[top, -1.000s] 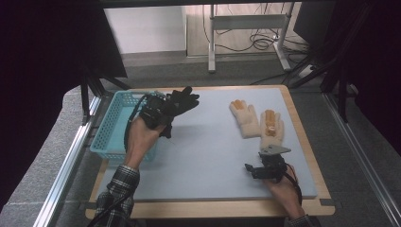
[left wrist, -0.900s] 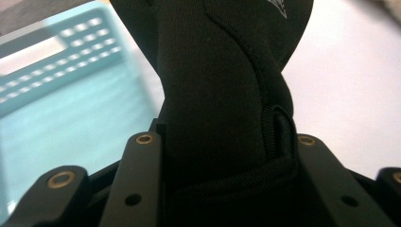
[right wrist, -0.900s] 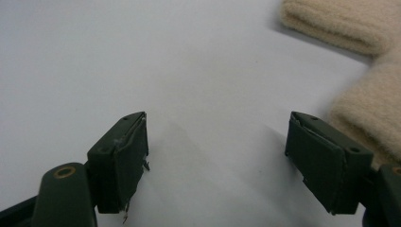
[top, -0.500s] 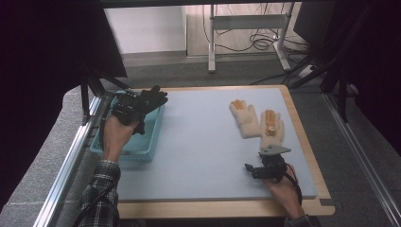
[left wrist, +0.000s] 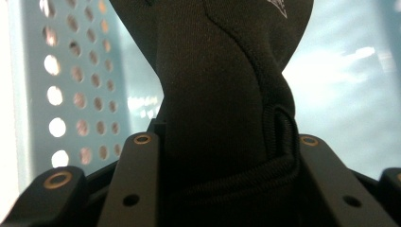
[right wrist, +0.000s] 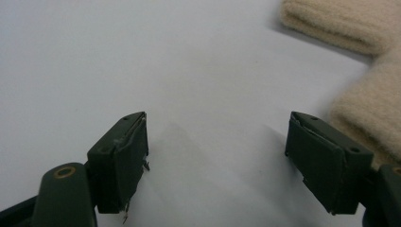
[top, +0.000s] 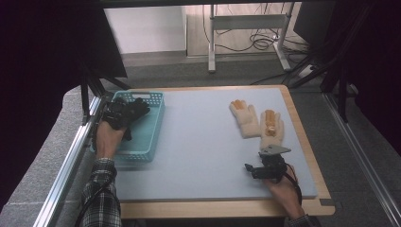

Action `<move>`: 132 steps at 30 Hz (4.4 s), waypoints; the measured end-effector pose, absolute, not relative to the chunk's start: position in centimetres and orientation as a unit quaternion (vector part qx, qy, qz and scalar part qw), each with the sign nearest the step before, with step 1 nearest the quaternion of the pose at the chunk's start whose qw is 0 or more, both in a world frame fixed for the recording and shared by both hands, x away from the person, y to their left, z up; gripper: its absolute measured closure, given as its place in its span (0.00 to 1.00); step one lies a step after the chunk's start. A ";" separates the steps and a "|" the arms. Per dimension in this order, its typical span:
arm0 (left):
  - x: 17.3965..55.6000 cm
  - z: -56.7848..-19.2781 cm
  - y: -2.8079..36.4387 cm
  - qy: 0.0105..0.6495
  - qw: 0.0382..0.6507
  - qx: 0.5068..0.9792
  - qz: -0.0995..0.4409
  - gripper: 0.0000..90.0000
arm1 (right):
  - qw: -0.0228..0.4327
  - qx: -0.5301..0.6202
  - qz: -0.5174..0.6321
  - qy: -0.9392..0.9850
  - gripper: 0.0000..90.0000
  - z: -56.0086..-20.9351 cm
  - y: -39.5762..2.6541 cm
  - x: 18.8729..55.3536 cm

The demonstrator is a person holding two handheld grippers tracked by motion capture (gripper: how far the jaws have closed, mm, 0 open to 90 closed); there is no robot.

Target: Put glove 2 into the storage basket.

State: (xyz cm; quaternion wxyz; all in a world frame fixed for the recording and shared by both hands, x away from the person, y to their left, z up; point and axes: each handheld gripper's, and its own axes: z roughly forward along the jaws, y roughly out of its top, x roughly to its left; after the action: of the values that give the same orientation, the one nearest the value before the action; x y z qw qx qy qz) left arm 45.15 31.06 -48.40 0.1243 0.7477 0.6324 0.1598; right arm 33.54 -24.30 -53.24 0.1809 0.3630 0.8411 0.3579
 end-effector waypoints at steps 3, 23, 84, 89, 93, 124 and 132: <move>45.5 -49.2 31.6 0.643 0.104 0.742 0.159 0.68 | 0.181 0.363 0.358 0.841 0.24 -53.2 -24.3 33.5; 46.0 -50.7 31.5 0.621 0.066 0.765 0.159 0.17 | 0.181 0.363 0.358 0.841 0.24 -53.2 -24.3 33.5; 32.4 -48.6 13.8 0.365 0.388 0.832 0.153 0.01 | 0.181 0.362 0.357 0.842 0.23 -53.3 -24.3 33.5; 31.2 -50.9 13.2 0.369 0.385 0.833 0.147 0.01 | 0.178 0.356 0.356 0.845 0.19 -53.3 -24.2 33.6; 30.5 -52.4 13.2 0.375 0.369 0.836 0.157 0.01 | 0.178 0.355 0.355 0.847 0.17 -53.3 -24.1 33.5; 29.7 -55.1 14.8 0.416 0.345 0.828 0.147 0.00 | 0.159 0.358 0.387 0.835 0.58 -50.9 -24.7 35.2; 29.7 -55.1 14.8 0.417 0.345 0.828 0.148 0.00 | 0.161 0.373 0.391 0.826 0.68 -48.8 -25.0 39.4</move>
State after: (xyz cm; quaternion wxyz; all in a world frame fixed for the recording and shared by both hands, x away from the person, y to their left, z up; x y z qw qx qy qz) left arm 29.66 14.77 -55.07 0.3449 0.8280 0.4167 0.1476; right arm 39.35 -25.02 -48.83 0.1607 0.3735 0.8258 0.3908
